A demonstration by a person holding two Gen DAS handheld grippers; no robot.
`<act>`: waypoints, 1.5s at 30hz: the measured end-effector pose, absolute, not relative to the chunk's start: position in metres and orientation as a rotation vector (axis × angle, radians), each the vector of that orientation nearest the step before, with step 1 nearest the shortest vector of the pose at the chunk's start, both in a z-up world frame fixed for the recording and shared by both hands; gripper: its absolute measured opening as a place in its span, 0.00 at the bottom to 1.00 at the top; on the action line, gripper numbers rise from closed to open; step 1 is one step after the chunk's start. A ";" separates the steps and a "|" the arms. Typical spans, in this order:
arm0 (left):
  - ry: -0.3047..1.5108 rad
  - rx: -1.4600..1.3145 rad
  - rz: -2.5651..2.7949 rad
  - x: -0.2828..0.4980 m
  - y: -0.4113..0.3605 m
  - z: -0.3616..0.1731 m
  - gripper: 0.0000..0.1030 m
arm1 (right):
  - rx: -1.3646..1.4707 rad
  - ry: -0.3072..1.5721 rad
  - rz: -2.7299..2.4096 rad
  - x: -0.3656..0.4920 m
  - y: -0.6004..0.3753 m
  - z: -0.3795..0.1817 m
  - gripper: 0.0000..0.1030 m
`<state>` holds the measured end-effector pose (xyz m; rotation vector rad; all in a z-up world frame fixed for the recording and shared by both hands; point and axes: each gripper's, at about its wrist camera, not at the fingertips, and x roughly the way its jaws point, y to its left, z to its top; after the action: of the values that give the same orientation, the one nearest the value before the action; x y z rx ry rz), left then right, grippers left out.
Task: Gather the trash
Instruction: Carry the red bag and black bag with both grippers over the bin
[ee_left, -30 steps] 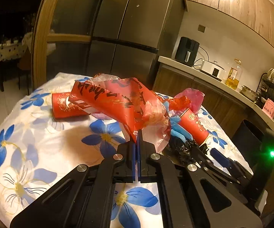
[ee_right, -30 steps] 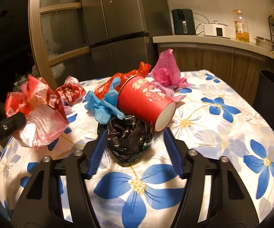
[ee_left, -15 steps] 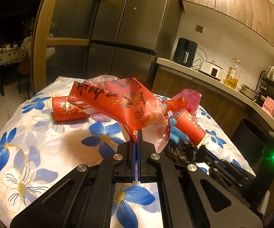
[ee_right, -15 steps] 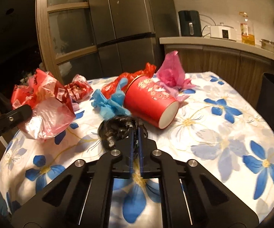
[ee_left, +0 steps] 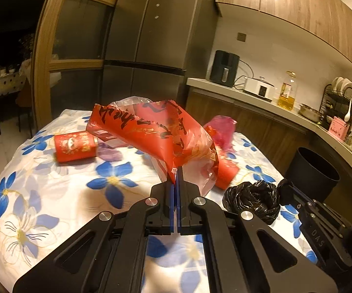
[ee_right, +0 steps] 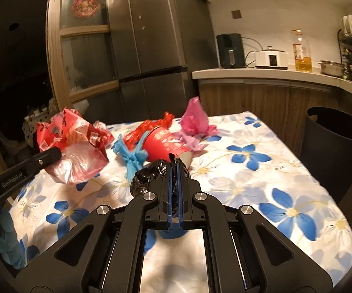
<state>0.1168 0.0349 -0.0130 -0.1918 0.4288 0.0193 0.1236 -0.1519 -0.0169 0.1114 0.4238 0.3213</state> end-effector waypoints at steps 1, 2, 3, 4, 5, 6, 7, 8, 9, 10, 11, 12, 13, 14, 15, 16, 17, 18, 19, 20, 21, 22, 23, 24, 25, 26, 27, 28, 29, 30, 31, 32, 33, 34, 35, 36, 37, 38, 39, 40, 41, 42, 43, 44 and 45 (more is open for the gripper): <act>0.427 -0.189 0.012 0.117 0.030 -0.012 0.01 | 0.114 0.419 0.316 0.122 -0.155 -0.016 0.03; 0.424 -0.186 0.004 0.117 0.026 -0.011 0.01 | 0.116 0.415 0.310 0.119 -0.160 -0.014 0.03; 0.420 -0.179 -0.008 0.118 0.020 -0.009 0.01 | 0.119 0.409 0.300 0.118 -0.166 -0.012 0.03; 0.418 -0.175 -0.015 0.118 0.015 -0.008 0.01 | 0.121 0.406 0.293 0.117 -0.170 -0.011 0.03; 0.415 -0.169 -0.024 0.119 0.010 -0.007 0.01 | 0.124 0.402 0.284 0.116 -0.176 -0.010 0.03; 0.411 -0.162 -0.036 0.120 0.003 -0.005 0.01 | 0.127 0.398 0.277 0.115 -0.180 -0.009 0.03; 0.409 -0.155 -0.047 0.121 -0.002 -0.004 0.01 | 0.130 0.393 0.267 0.115 -0.186 -0.007 0.03; 0.409 -0.151 -0.055 0.122 -0.005 -0.003 0.01 | 0.134 0.386 0.257 0.114 -0.192 -0.005 0.03; 0.407 -0.145 -0.069 0.123 -0.012 -0.001 0.01 | 0.136 0.380 0.249 0.114 -0.196 -0.004 0.03; 0.406 -0.140 -0.080 0.125 -0.017 0.000 0.01 | 0.140 0.371 0.235 0.113 -0.203 -0.001 0.03; 0.404 -0.132 -0.095 0.128 -0.024 0.002 0.01 | 0.144 0.363 0.225 0.113 -0.208 0.001 0.03; 0.402 -0.126 -0.103 0.129 -0.030 0.003 0.01 | 0.149 0.355 0.212 0.113 -0.214 0.004 0.03; 0.400 -0.120 -0.115 0.131 -0.036 0.004 0.01 | 0.153 0.349 0.203 0.115 -0.220 0.006 0.03; 0.398 -0.115 -0.125 0.133 -0.041 0.006 0.01 | 0.156 0.341 0.190 0.115 -0.226 0.009 0.03; 0.394 -0.108 -0.141 0.136 -0.049 0.008 0.01 | 0.159 0.333 0.179 0.115 -0.232 0.011 0.03; 0.392 -0.104 -0.151 0.138 -0.054 0.009 0.01 | 0.161 0.328 0.168 0.116 -0.236 0.012 0.03; 0.387 -0.094 -0.167 0.142 -0.063 0.011 0.01 | 0.163 0.323 0.158 0.116 -0.241 0.013 0.03; 0.385 -0.088 -0.176 0.144 -0.069 0.012 0.01 | 0.165 0.316 0.144 0.117 -0.248 0.015 0.03; 0.384 -0.082 -0.186 0.147 -0.076 0.013 0.01 | 0.167 0.311 0.134 0.117 -0.253 0.017 0.03; 0.384 -0.078 -0.202 0.152 -0.084 0.015 0.01 | 0.169 0.306 0.124 0.118 -0.258 0.018 0.03; 0.384 -0.076 -0.213 0.154 -0.090 0.015 0.01 | 0.170 0.301 0.114 0.118 -0.263 0.020 0.03; 0.383 -0.072 -0.227 0.157 -0.097 0.016 0.01 | 0.172 0.293 0.099 0.118 -0.271 0.022 0.03; 0.382 -0.068 -0.236 0.159 -0.103 0.017 0.01 | 0.173 0.288 0.087 0.119 -0.277 0.024 0.03; 0.379 -0.061 -0.250 0.162 -0.112 0.018 0.01 | 0.174 0.283 0.079 0.119 -0.282 0.025 0.03; 0.376 -0.056 -0.263 0.165 -0.119 0.020 0.01 | 0.177 0.277 0.064 0.121 -0.290 0.027 0.03; 0.374 -0.049 -0.277 0.169 -0.128 0.021 0.01 | 0.177 0.273 0.053 0.121 -0.296 0.028 0.03; 0.371 -0.044 -0.290 0.172 -0.136 0.023 0.01 | 0.178 0.267 0.041 0.121 -0.301 0.029 0.03; 0.369 -0.039 -0.300 0.174 -0.142 0.023 0.01 | 0.178 0.258 0.023 0.122 -0.309 0.031 0.03; 0.366 -0.033 -0.310 0.176 -0.149 0.025 0.01 | 0.179 0.253 0.013 0.122 -0.314 0.032 0.03; 0.363 -0.026 -0.324 0.179 -0.158 0.026 0.01 | 0.183 0.246 -0.004 0.123 -0.322 0.033 0.03; 0.360 -0.021 -0.334 0.182 -0.165 0.027 0.01 | 0.185 0.241 -0.015 0.124 -0.327 0.034 0.03; 0.359 -0.017 -0.342 0.184 -0.170 0.027 0.01 | 0.187 0.236 -0.031 0.126 -0.334 0.036 0.03; 0.355 -0.010 -0.354 0.189 -0.179 0.029 0.01 | 0.189 0.229 -0.046 0.126 -0.342 0.037 0.03; 0.353 -0.009 -0.360 0.191 -0.183 0.030 0.01 | 0.190 0.225 -0.056 0.127 -0.347 0.038 0.03; 0.351 -0.007 -0.368 0.194 -0.189 0.031 0.01 | 0.191 0.219 -0.069 0.128 -0.352 0.040 0.03; 0.347 -0.006 -0.379 0.198 -0.198 0.032 0.01 | 0.191 0.215 -0.081 0.129 -0.358 0.041 0.03; 0.344 -0.005 -0.388 0.200 -0.203 0.032 0.01 | 0.192 0.209 -0.095 0.131 -0.365 0.042 0.03; 0.342 -0.002 -0.396 0.202 -0.209 0.033 0.01 | 0.193 0.205 -0.105 0.132 -0.370 0.043 0.03; 0.339 0.001 -0.406 0.205 -0.217 0.034 0.01 | 0.195 0.200 -0.121 0.134 -0.377 0.045 0.03; 0.336 0.005 -0.415 0.207 -0.223 0.034 0.01 | 0.197 0.196 -0.132 0.136 -0.383 0.045 0.03; 0.332 0.010 -0.424 0.209 -0.229 0.035 0.01 | 0.198 0.194 -0.139 0.137 -0.387 0.045 0.03; 0.328 0.015 -0.433 0.212 -0.236 0.036 0.01 | 0.196 0.192 -0.150 0.138 -0.391 0.046 0.03; 0.326 0.019 -0.443 0.214 -0.243 0.036 0.01 | 0.195 0.189 -0.161 0.140 -0.397 0.046 0.03; 0.328 0.023 -0.456 0.218 -0.250 0.036 0.01 | 0.196 0.188 -0.169 0.142 -0.401 0.047 0.03; 0.330 0.024 -0.463 0.220 -0.255 0.035 0.01 | 0.198 0.188 -0.177 0.145 -0.406 0.047 0.03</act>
<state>0.2198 -0.2551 0.0350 0.0237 0.3296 -0.4627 0.1449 -0.4061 0.0472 0.1979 0.1876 -0.1768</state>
